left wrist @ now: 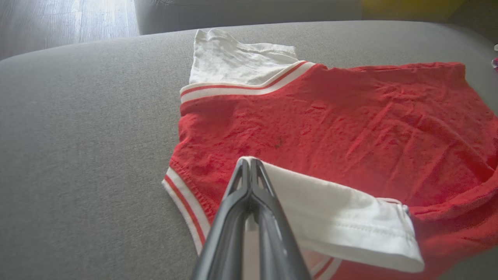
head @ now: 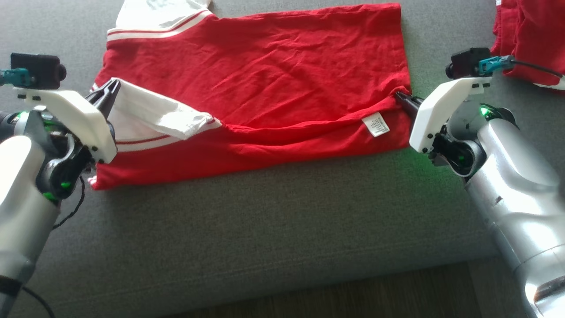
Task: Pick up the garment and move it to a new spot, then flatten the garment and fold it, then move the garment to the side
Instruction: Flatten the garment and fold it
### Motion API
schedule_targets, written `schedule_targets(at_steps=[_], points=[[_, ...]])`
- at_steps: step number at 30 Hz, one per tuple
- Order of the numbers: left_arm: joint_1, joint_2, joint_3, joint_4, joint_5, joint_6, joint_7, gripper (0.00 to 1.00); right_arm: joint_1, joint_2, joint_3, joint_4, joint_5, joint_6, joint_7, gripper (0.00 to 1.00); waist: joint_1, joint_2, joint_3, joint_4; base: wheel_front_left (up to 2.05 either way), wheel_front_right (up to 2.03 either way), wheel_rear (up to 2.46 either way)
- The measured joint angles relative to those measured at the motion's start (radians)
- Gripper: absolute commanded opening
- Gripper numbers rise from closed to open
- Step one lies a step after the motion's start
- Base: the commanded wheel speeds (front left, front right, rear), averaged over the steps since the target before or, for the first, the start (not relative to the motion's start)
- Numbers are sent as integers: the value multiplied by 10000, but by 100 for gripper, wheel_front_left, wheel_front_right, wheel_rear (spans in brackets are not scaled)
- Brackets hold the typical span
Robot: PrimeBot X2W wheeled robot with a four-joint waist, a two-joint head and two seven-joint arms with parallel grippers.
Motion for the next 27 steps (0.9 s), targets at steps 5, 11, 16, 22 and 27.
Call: schedule_targets(at_steps=[5,11,16,22,27], points=[[-343,-272,-54,581,242,-17,-247,0,-219,48,109,107,31,0,-297,0,0,0,182,-81,0,0,0],[-709,-474,-69,1179,433,-29,-614,0,-337,50,263,230,161,0,-522,0,0,0,307,-118,0,0,0],[-868,-606,-94,1691,489,-29,-779,9,-445,67,337,389,370,0,-585,25,0,0,360,-122,0,0,0],[-1058,-861,-211,2255,796,169,-1260,100,-706,86,196,997,265,0,-1300,100,0,0,339,-77,0,0,0],[-1195,-999,-163,2489,1034,368,-2165,100,-749,182,173,1262,253,0,-1666,100,0,0,130,-44,0,0,0]])
